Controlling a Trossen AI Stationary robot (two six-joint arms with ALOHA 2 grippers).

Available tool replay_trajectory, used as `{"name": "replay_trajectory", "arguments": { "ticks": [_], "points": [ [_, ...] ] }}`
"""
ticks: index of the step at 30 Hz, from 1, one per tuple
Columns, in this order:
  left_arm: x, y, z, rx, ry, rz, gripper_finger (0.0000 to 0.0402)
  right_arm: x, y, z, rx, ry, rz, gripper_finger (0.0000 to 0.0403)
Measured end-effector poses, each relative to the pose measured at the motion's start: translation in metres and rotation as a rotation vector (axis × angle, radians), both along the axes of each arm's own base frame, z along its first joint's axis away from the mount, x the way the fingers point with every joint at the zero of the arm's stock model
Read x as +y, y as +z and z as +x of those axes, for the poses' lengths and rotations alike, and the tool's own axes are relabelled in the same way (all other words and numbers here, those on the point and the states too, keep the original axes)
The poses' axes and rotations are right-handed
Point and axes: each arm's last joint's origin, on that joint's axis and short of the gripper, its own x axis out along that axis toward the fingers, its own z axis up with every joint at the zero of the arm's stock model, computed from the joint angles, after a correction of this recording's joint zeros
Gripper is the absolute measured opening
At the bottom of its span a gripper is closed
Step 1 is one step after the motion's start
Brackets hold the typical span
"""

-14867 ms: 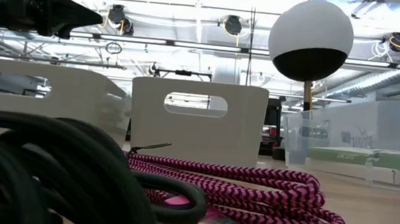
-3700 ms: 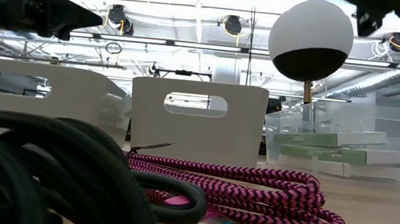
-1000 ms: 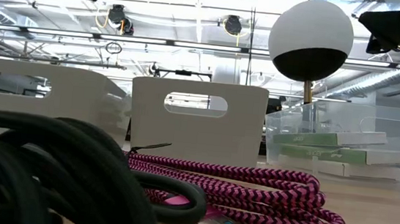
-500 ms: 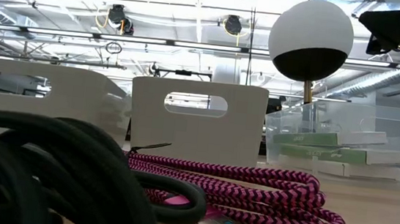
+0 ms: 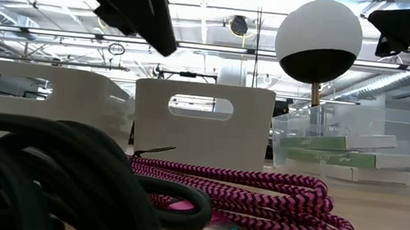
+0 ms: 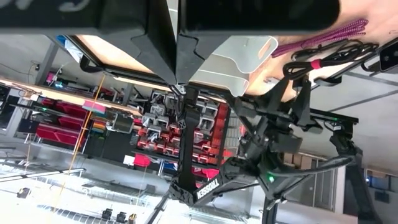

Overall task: Pick and place items into bin
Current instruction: Put the pink USB cable into the right gray bin

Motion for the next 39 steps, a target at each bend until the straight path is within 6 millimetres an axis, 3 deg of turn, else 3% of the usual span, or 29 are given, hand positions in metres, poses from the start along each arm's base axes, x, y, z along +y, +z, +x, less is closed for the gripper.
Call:
{"name": "replay_trajectory", "arguments": {
  "ticks": [10,25,34,39],
  "points": [
    [-0.013,-0.025,0.005,-0.015,-0.141,0.114,0.0219,0.000,0.000,0.000,0.001,0.004,0.030,0.0000],
    [-0.007,-0.034,0.005,0.039,-0.125,0.145,0.0218,0.000,0.000,0.000,-0.001,0.004,0.027,0.0000],
    [-0.007,-0.066,0.006,0.109,-0.133,0.203,0.0218,0.000,0.001,0.000,-0.006,0.003,0.027,0.0000],
    [-0.008,-0.070,0.008,0.108,-0.130,0.198,0.0218,0.000,0.001,0.000,-0.005,0.004,0.029,0.0000]
  ]
}}
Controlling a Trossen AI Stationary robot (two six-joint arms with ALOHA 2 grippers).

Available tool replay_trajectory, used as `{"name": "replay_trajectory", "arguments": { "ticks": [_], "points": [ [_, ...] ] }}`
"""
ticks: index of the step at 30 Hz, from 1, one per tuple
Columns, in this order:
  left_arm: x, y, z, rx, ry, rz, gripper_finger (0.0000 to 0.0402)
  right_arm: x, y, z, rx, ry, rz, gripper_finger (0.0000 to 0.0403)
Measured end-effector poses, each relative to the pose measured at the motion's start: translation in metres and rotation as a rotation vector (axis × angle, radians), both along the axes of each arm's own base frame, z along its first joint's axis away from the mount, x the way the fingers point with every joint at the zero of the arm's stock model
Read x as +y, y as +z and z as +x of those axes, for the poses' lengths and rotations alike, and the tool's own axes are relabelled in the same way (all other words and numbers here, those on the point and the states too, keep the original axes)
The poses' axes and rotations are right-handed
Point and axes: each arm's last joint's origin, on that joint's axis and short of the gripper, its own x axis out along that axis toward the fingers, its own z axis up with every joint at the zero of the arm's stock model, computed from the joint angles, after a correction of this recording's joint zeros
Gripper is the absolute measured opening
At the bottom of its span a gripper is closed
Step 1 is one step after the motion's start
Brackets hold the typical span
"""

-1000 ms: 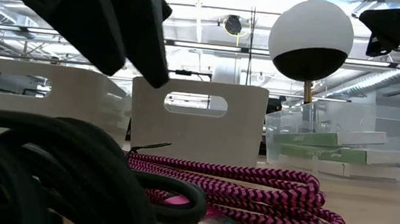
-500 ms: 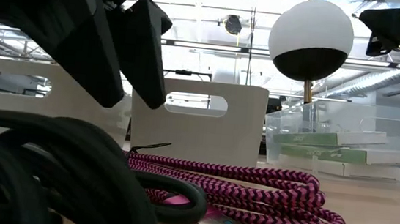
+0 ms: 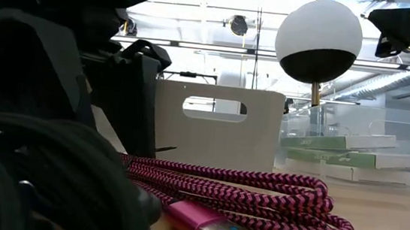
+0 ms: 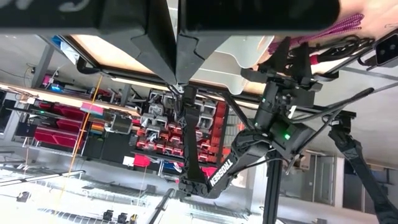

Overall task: Pick and place items into bin
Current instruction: Put the pink USB cable into the right gray bin

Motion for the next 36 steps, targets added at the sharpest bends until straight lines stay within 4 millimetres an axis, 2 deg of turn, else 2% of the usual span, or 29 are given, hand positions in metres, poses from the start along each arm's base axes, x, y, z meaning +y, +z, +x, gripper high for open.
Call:
{"name": "replay_trajectory", "arguments": {
  "ticks": [4,7,15,16,24,28,36],
  "points": [
    [0.000,0.000,0.000,0.006,-0.004,-0.008,0.0216,0.000,0.000,0.000,0.002,0.000,-0.001,0.0000],
    [-0.001,0.000,0.000,0.006,-0.033,-0.013,0.0190,0.000,-0.001,0.000,0.006,0.000,-0.003,0.0000],
    [-0.003,-0.001,0.000,0.020,-0.091,-0.025,0.0029,0.000,-0.001,0.000,0.006,0.000,-0.003,0.0000],
    [-0.004,-0.001,-0.001,0.018,-0.101,-0.021,0.0020,0.000,-0.001,0.000,0.006,0.000,-0.003,0.0000],
    [-0.014,0.006,0.001,-0.027,-0.145,0.029,0.0043,0.000,-0.001,0.000,0.006,0.000,-0.003,0.0000],
    [-0.020,0.024,0.006,-0.011,-0.172,0.092,0.0018,0.000,-0.001,0.000,0.006,0.000,-0.003,0.0000],
    [-0.014,0.054,0.010,0.119,-0.130,0.230,0.0037,0.000,-0.001,0.000,0.005,0.001,0.002,0.0000]
  ]
}}
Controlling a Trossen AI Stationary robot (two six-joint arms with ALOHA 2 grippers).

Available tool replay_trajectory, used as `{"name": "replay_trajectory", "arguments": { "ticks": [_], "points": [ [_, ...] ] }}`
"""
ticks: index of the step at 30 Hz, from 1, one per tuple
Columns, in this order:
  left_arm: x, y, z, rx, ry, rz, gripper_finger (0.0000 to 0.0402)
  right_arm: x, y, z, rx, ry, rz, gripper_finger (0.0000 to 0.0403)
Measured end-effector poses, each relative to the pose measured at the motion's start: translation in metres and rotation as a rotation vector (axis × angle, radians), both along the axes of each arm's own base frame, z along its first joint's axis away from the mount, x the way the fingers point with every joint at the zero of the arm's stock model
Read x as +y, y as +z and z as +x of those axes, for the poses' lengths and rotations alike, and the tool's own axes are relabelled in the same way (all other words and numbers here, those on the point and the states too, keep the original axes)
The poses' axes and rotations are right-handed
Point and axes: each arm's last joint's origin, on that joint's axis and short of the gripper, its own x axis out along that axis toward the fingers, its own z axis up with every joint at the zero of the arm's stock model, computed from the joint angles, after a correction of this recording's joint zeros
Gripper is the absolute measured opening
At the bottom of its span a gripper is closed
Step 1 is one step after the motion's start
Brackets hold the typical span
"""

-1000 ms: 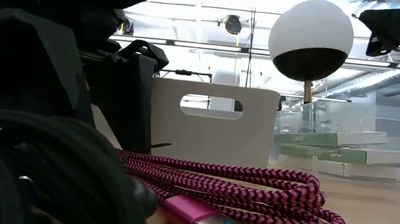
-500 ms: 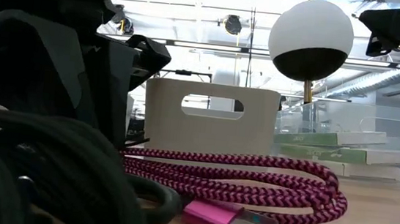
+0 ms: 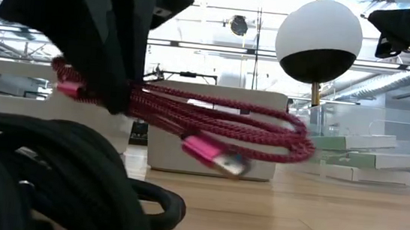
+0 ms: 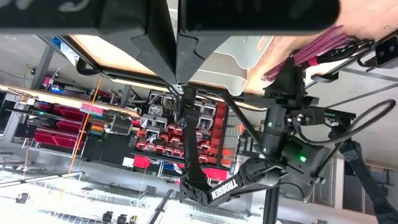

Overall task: Pick and place items into bin
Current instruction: Put the pink USB cable into the right gray bin

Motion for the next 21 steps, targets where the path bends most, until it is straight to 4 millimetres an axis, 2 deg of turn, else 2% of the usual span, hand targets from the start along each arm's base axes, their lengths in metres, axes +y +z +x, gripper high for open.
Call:
{"name": "replay_trajectory", "arguments": {
  "ticks": [5,10,16,21],
  "points": [
    [-0.003,0.030,0.007,-0.002,-0.039,0.043,0.0019,0.000,0.001,0.000,-0.004,0.003,0.024,0.0000],
    [0.001,0.075,0.009,-0.027,-0.065,0.206,0.0018,0.000,0.001,0.000,-0.004,0.003,0.025,0.0000],
    [0.025,0.119,0.017,-0.064,-0.099,0.487,0.0042,0.000,0.000,0.000,-0.004,0.003,0.025,0.0000],
    [0.057,0.127,0.027,0.019,-0.155,0.666,0.0021,0.000,0.000,0.000,-0.004,0.003,0.025,0.0000]
  ]
}}
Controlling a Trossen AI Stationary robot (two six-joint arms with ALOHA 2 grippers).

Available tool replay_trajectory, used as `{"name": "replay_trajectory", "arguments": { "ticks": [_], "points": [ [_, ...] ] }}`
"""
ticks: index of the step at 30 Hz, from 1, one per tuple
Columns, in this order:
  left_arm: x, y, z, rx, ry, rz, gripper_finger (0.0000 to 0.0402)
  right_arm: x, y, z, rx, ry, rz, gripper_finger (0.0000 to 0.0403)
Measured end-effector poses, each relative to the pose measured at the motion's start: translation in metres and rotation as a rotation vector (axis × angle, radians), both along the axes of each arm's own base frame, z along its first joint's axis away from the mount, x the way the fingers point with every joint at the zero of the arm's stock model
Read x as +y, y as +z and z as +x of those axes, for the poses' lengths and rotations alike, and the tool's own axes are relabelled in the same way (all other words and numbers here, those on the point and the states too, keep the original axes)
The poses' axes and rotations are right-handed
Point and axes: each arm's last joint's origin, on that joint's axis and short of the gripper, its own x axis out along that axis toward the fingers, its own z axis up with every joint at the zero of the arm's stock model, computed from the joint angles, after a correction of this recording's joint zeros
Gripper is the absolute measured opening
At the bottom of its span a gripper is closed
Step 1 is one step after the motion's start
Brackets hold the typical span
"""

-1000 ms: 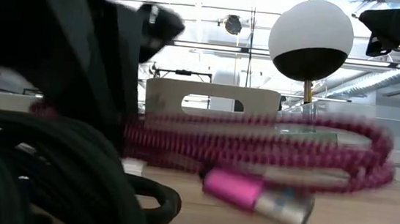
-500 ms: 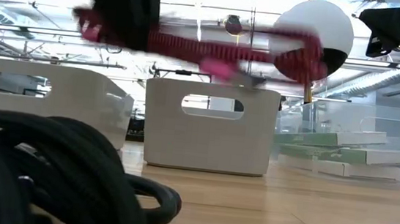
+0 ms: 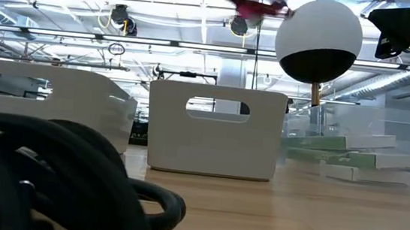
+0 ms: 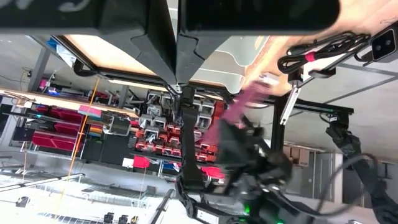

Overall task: Pick and place items into bin
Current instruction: Put the pink USB cable into the right gray bin

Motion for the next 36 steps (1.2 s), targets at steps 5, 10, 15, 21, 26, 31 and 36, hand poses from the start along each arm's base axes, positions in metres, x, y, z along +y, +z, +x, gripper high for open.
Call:
{"name": "replay_trajectory", "arguments": {
  "ticks": [5,10,15,21,26,31,36],
  "points": [
    [0.036,-0.010,0.008,0.128,0.033,0.047,0.0018,0.000,0.000,0.000,0.000,0.000,-0.003,0.0000],
    [0.056,-0.029,0.012,0.262,-0.006,0.046,0.0042,0.000,0.000,0.000,0.000,-0.001,-0.007,0.0000],
    [0.067,-0.044,0.018,0.296,-0.047,-0.001,0.0018,0.000,-0.001,0.000,0.004,-0.004,-0.031,0.0000],
    [0.071,-0.059,0.025,0.287,-0.104,-0.095,0.0028,0.000,-0.001,0.000,0.006,-0.007,-0.038,0.0000],
    [0.079,-0.072,0.025,0.309,-0.100,-0.098,0.0023,0.000,-0.001,0.000,0.006,-0.009,-0.037,0.0000],
    [0.083,-0.078,0.026,0.316,-0.105,-0.152,0.0018,0.000,-0.001,0.000,0.006,-0.011,-0.052,0.0000],
    [0.087,-0.083,0.030,0.300,-0.128,-0.184,0.0036,0.000,-0.001,0.000,0.005,-0.012,-0.056,0.0000]
  ]
}}
